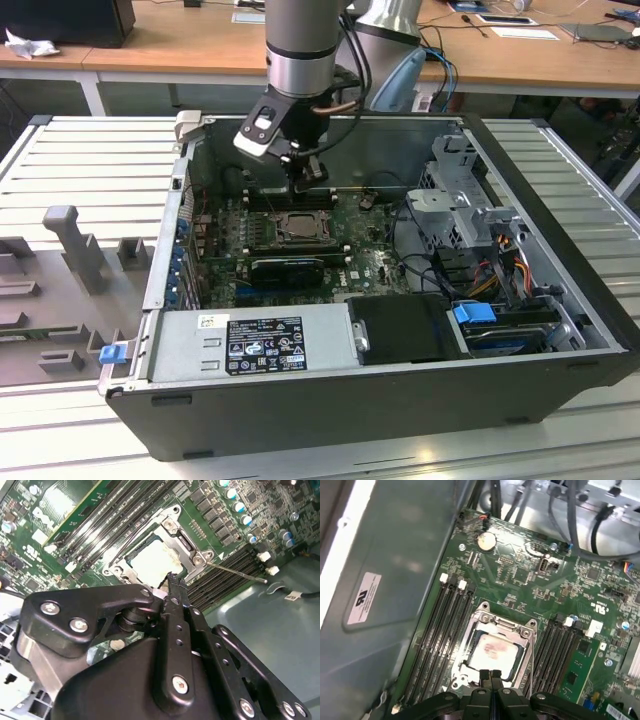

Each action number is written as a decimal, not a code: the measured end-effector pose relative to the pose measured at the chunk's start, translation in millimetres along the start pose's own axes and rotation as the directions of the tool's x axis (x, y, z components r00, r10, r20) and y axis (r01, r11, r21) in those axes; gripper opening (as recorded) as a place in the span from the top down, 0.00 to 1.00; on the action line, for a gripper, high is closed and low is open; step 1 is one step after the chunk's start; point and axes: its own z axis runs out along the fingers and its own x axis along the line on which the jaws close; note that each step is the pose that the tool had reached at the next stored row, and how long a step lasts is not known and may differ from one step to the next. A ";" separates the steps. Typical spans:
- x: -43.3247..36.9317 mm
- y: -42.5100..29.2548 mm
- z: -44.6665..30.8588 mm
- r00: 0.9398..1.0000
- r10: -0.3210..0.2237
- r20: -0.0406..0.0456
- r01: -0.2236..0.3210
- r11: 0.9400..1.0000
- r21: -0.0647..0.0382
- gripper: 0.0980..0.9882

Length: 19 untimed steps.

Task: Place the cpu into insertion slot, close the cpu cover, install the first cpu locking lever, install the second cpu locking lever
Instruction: 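Install the first cpu locking lever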

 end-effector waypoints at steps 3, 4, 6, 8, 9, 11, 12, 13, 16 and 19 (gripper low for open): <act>0.0 0.0 0.0 1.000 -0.031 -0.001 0.031 1.000 0.001 0.99; 0.0 0.0 0.0 0.999 -0.044 -0.001 0.044 0.999 0.001 0.99; 0.0 0.0 0.0 0.998 -0.068 -0.002 0.068 0.998 0.002 0.99; 0.0 0.0 0.0 0.996 -0.089 -0.002 0.089 0.996 0.002 0.99; 0.0 0.0 0.0 0.995 -0.100 -0.003 0.100 0.995 0.002 0.99; 0.0 0.0 0.0 0.992 -0.125 -0.003 0.125 0.992 0.003 0.99; 0.0 0.0 0.0 0.991 -0.135 -0.004 0.135 0.991 0.003 0.99; 0.0 0.0 0.0 0.988 -0.156 -0.004 0.156 0.988 0.003 0.99; 0.0 0.0 0.0 0.977 -0.212 -0.006 0.213 0.977 0.004 0.99; 0.0 0.0 0.0 0.970 -0.243 -0.007 0.243 0.970 0.005 0.99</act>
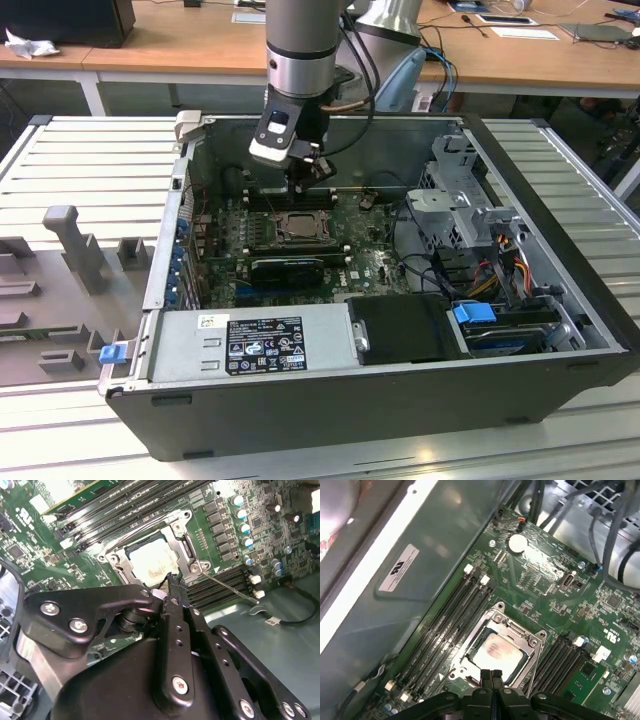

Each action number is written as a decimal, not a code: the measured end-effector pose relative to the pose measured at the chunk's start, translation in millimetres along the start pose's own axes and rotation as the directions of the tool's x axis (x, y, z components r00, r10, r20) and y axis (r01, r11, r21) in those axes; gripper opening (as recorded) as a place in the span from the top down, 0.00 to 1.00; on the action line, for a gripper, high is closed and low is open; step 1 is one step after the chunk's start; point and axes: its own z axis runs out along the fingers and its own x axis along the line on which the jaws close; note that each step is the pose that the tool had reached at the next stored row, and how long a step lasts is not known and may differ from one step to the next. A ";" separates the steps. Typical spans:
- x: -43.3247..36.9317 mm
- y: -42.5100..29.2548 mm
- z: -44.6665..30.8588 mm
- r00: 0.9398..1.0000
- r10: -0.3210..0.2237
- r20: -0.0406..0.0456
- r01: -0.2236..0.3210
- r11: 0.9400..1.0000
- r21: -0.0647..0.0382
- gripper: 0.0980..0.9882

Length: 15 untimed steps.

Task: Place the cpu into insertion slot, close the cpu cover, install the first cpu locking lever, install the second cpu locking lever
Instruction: 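Install the first cpu locking lever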

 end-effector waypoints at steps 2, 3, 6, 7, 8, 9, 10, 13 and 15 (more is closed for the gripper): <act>0.0 0.0 0.0 1.000 -0.023 -0.001 0.023 1.000 0.001 0.99; 0.0 0.0 0.0 0.999 -0.036 -0.001 0.036 0.999 0.001 0.99; 0.0 0.0 0.0 0.996 -0.088 -0.002 0.088 0.996 0.002 0.99; 0.0 0.0 0.0 0.995 -0.097 -0.003 0.097 0.995 0.002 0.99; 0.0 0.0 0.0 0.993 -0.117 -0.003 0.117 0.993 0.002 0.99; 0.0 0.0 0.0 0.992 -0.126 -0.003 0.126 0.992 0.003 0.99; 0.0 0.0 0.0 0.991 -0.137 -0.004 0.137 0.991 0.003 0.99; 0.0 0.0 0.0 0.983 -0.186 -0.005 0.186 0.983 0.004 0.99; 0.0 0.0 0.0 0.974 -0.227 -0.007 0.227 0.974 0.005 0.99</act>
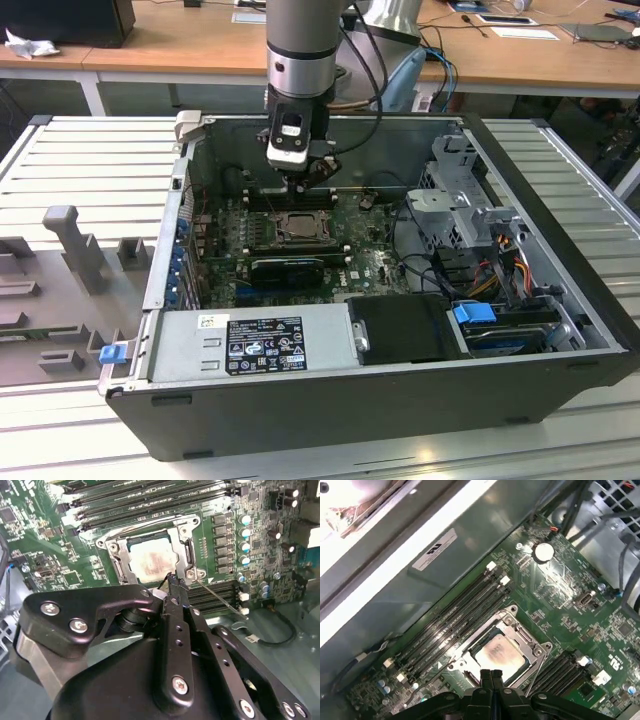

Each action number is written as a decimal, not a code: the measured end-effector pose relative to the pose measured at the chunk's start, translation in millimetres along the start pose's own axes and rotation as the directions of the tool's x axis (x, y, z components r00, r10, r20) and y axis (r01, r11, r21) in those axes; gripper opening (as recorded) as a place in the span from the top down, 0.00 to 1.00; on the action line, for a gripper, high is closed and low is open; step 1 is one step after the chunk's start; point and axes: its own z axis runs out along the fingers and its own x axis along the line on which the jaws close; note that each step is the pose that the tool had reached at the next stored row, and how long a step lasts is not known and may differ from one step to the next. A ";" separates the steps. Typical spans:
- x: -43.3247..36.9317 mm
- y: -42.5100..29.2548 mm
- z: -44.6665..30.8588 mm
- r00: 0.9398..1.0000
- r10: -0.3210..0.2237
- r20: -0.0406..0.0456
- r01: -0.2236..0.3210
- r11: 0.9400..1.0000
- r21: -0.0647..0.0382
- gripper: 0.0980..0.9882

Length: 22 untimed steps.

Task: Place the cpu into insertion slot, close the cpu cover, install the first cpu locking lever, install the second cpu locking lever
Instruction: 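Install the first cpu locking lever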

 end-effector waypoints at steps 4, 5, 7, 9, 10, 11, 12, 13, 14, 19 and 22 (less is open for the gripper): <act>0.0 0.0 0.0 0.999 -0.054 -0.001 0.054 0.999 0.001 0.99; 0.0 0.0 0.0 0.998 -0.062 -0.002 0.062 0.998 0.001 0.99; 0.0 0.0 0.0 0.995 -0.100 -0.003 0.100 0.995 0.002 0.99; 0.0 0.0 0.0 0.992 -0.127 -0.004 0.127 0.992 0.003 0.99; 0.0 0.0 0.0 0.988 -0.153 -0.004 0.153 0.988 0.003 0.99; 0.0 0.0 0.0 0.982 -0.187 -0.005 0.187 0.982 0.004 0.99; 0.0 0.0 0.0 0.974 -0.226 -0.007 0.226 0.974 0.005 0.99; 0.0 0.0 0.0 0.967 -0.254 -0.007 0.254 0.967 0.005 0.99; 0.0 0.0 0.1 0.963 -0.271 -0.008 0.271 0.963 0.005 0.99; 0.0 0.0 1.5 0.918 -0.398 -0.012 0.398 0.918 0.009 0.99; 0.0 -0.1 1.5 0.891 -0.453 -0.014 0.453 0.891 0.010 0.99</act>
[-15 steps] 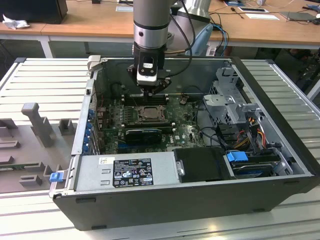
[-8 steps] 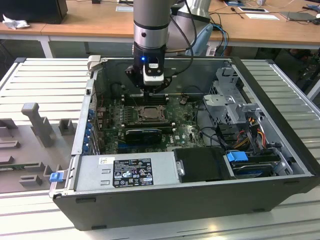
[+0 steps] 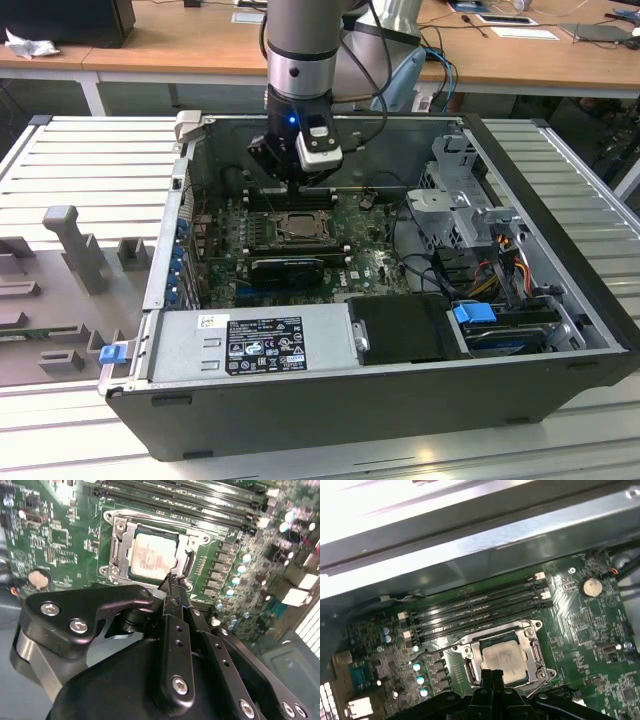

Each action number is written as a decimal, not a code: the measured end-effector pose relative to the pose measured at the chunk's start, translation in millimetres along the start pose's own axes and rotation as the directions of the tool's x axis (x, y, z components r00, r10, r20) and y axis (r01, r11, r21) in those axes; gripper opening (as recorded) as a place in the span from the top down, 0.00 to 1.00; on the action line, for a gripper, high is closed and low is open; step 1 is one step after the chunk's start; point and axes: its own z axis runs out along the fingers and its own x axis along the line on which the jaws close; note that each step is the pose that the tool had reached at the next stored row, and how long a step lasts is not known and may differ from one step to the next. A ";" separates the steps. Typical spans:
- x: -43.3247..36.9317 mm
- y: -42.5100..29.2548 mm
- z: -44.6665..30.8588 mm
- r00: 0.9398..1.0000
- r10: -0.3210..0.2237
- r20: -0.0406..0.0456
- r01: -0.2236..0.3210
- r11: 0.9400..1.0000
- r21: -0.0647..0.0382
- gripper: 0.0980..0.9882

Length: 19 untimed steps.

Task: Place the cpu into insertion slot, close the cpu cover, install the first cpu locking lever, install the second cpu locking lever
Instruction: 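Install the first cpu locking lever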

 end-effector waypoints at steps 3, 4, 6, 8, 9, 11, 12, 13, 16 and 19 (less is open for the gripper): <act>0.0 0.0 0.0 0.999 -0.046 -0.001 0.046 0.999 0.001 0.99; 0.0 0.0 0.0 0.998 -0.058 -0.001 0.058 0.998 0.001 0.99; 0.0 0.0 0.0 0.996 -0.092 -0.002 0.092 0.996 0.002 0.99; 0.0 0.0 0.0 0.991 -0.132 -0.003 0.132 0.991 0.003 0.99; 0.0 0.0 0.0 0.988 -0.152 -0.004 0.152 0.988 0.003 0.99; 0.0 0.0 0.0 0.984 -0.177 -0.005 0.177 0.984 0.004 0.99; 0.0 0.0 0.1 0.980 -0.199 -0.005 0.199 0.980 0.004 0.99; 0.0 0.0 0.1 0.976 -0.217 -0.006 0.217 0.976 0.004 0.99; 0.0 0.0 0.1 0.961 -0.276 -0.008 0.276 0.961 0.005 0.99; 6.2 -1.7 0.3 0.958 -0.288 -0.007 0.288 0.958 0.004 0.99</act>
